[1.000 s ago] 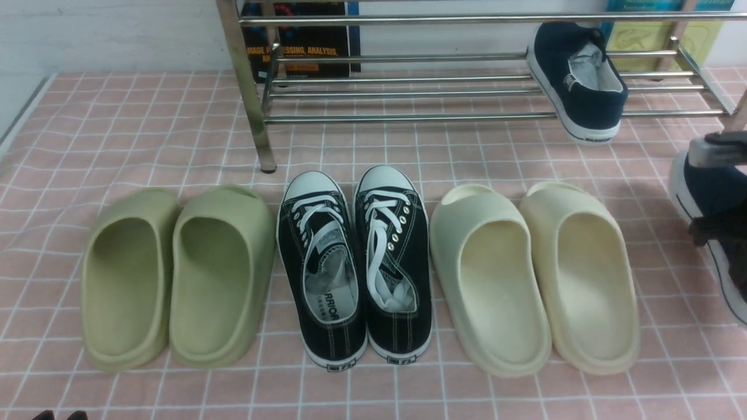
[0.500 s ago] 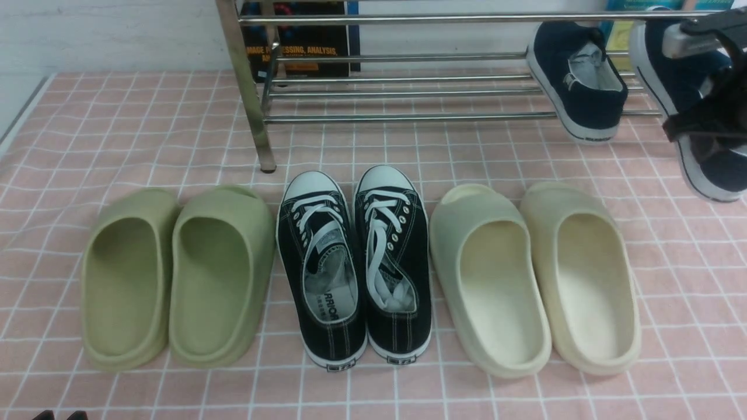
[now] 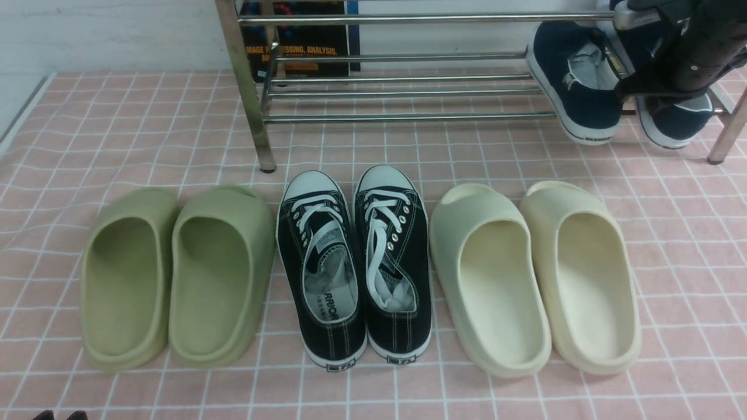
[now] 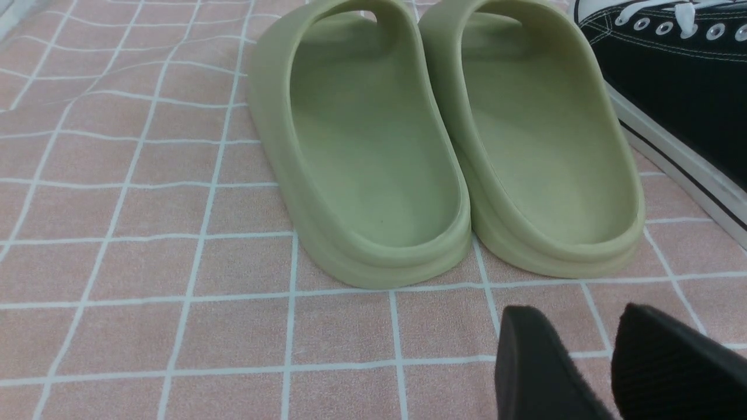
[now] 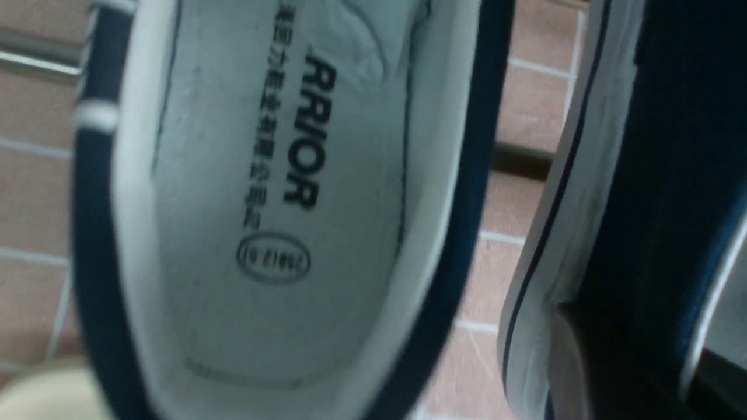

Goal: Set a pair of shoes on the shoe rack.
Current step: Use the right arm to put a shoe into the shoe rack

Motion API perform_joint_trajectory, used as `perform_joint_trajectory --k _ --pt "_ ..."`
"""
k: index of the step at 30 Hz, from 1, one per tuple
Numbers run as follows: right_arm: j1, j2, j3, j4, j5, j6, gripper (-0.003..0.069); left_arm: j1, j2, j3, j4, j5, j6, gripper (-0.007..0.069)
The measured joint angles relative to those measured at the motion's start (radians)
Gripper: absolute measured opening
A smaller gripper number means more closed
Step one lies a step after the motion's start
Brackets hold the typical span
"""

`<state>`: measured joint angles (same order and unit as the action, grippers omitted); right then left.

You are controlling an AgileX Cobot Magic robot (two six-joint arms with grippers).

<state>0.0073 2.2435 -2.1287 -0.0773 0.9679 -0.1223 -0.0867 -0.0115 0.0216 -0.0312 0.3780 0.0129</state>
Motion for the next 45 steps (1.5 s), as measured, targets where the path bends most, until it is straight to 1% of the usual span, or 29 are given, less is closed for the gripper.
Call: perform_joint_trajectory --k 4,7,10,12,13,15,16,17,18,21,26,28,30,31,32,36,38,39,42,45 --pt "0.004 0.032 -0.013 0.006 -0.010 0.001 0.0012 0.000 0.000 0.000 0.000 0.000 0.000 0.0239" --pt "0.005 0.033 -0.015 0.005 -0.010 0.008 0.0036 0.000 0.000 0.000 0.000 0.000 0.000 0.0239" --pt "0.005 0.033 -0.017 0.001 -0.018 0.028 0.0118 0.000 0.000 0.000 0.000 0.000 0.000 0.0239" --pt "0.005 0.033 -0.025 -0.002 -0.046 0.031 0.0199 0.000 0.000 0.000 0.000 0.000 0.000 0.0239" --pt "0.005 0.033 -0.028 -0.002 -0.048 0.031 0.0258 0.000 0.000 0.000 0.000 0.000 0.000 0.0239" --pt "0.005 0.033 -0.029 0.001 -0.039 0.031 0.0328 0.000 0.000 0.000 0.000 0.000 0.000 0.0239" --pt "0.005 0.033 -0.030 0.001 -0.026 0.032 0.0353 0.000 0.000 0.000 0.000 0.000 0.000 0.0239" --pt "0.005 0.033 -0.030 0.001 -0.026 0.032 0.0359 0.000 0.000 0.000 0.000 0.000 0.000 0.0239" --pt "0.005 0.033 -0.030 0.001 0.002 0.034 0.0401 0.000 0.000 0.000 0.000 0.000 0.000 0.0239" --pt "0.005 0.033 -0.030 0.001 0.034 0.034 0.0416 0.000 0.000 0.000 0.000 0.000 0.000 0.0239" --pt "0.005 0.028 -0.030 0.004 0.093 0.034 0.0393 0.000 0.000 0.000 0.000 0.000 0.000 0.0239" --pt "0.005 0.018 -0.030 0.000 0.109 0.034 0.0342 0.000 0.000 0.000 0.000 0.000 0.000 0.0239" --pt "0.005 0.007 -0.030 -0.020 0.112 0.034 0.0270 0.000 0.000 0.000 0.000 0.000 0.000 0.0239" --pt "0.005 0.006 -0.030 -0.022 0.112 0.034 0.0270 0.000 0.000 0.000 0.000 0.000 0.000 0.0239" --pt "0.005 0.000 -0.030 -0.035 0.112 0.034 0.0206 0.000 0.000 0.000 0.000 0.000 0.000 0.0239" --pt "0.006 -0.002 -0.030 -0.032 0.110 0.055 0.0051 0.000 0.000 0.000 0.000 0.000 0.000 0.0239" --pt "0.006 -0.002 -0.030 -0.031 0.109 0.071 0.0029 0.000 0.000 0.000 0.000 0.000 0.000 0.0239" --pt "0.006 -0.002 -0.030 -0.031 0.104 0.103 0.0026 0.000 0.000 0.000 0.000 0.000 0.000 0.0239" --pt "0.006 -0.002 -0.030 -0.028 0.085 0.136 0.0027 0.000 0.000 0.000 0.000 0.000 0.000 0.0239" --pt "0.006 -0.002 -0.030 -0.021 0.062 0.139 0.0027 0.000 0.000 0.000 0.000 0.000 0.000 0.0239"
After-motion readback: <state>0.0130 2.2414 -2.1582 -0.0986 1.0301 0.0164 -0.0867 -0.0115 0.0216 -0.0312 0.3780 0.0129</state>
